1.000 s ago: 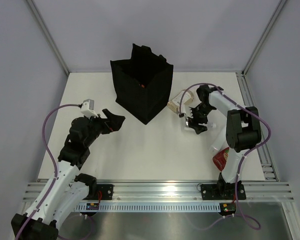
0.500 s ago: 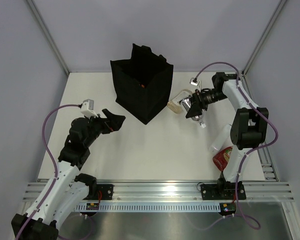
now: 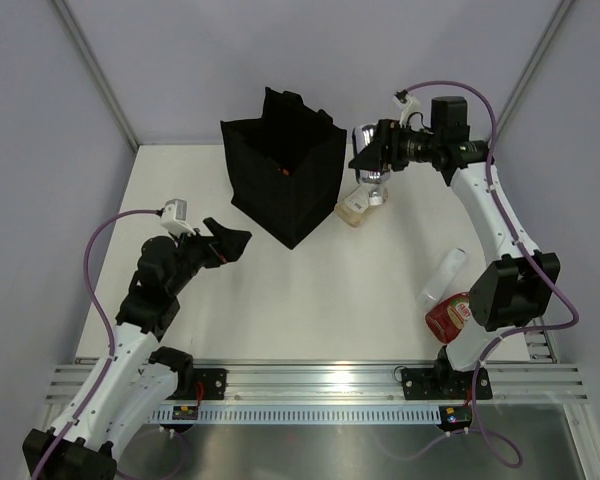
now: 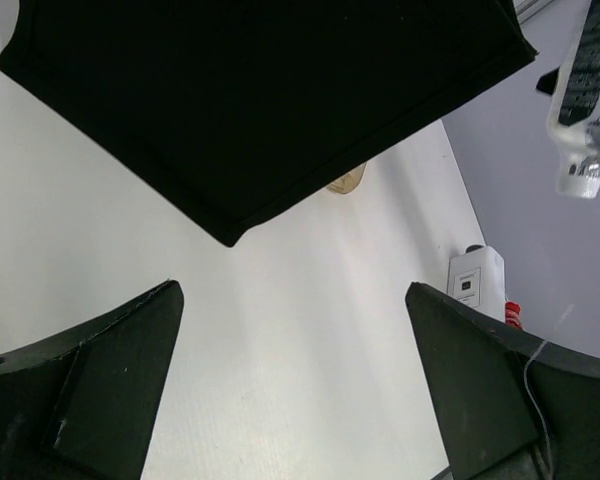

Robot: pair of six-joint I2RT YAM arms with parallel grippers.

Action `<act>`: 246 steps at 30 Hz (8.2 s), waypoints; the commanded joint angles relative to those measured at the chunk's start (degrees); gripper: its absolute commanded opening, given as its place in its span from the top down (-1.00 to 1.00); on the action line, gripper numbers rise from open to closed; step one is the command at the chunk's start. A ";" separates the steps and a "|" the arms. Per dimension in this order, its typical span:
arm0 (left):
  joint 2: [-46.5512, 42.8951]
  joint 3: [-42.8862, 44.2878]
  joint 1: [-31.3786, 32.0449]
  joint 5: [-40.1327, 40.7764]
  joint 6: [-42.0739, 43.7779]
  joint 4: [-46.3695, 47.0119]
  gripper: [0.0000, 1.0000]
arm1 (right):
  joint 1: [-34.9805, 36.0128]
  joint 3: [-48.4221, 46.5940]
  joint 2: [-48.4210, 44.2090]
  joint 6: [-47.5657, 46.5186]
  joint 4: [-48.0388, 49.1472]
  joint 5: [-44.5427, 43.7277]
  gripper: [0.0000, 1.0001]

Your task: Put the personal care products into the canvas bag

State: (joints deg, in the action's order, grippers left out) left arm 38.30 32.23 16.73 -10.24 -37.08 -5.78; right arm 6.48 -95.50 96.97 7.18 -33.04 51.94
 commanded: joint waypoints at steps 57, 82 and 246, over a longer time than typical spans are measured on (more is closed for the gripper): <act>-5.17 -1.20 -0.38 2.15 2.01 -3.27 -0.97 | 27.53 -36.85 33.37 0.40 4.66 -17.62 0.70; -3.50 0.64 -0.38 -9.96 7.98 4.46 -0.98 | 26.04 -49.07 30.57 -21.77 -2.81 -12.66 -0.99; 64.61 85.97 9.73 -18.23 -0.88 7.97 1.00 | -27.31 22.38 -10.22 -8.59 0.87 14.24 -0.99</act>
State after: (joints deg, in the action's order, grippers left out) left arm 104.20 110.13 29.17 -25.87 -32.18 -11.44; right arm -20.58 -72.71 88.75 0.19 -31.70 66.00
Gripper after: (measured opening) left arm 0.838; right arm 0.993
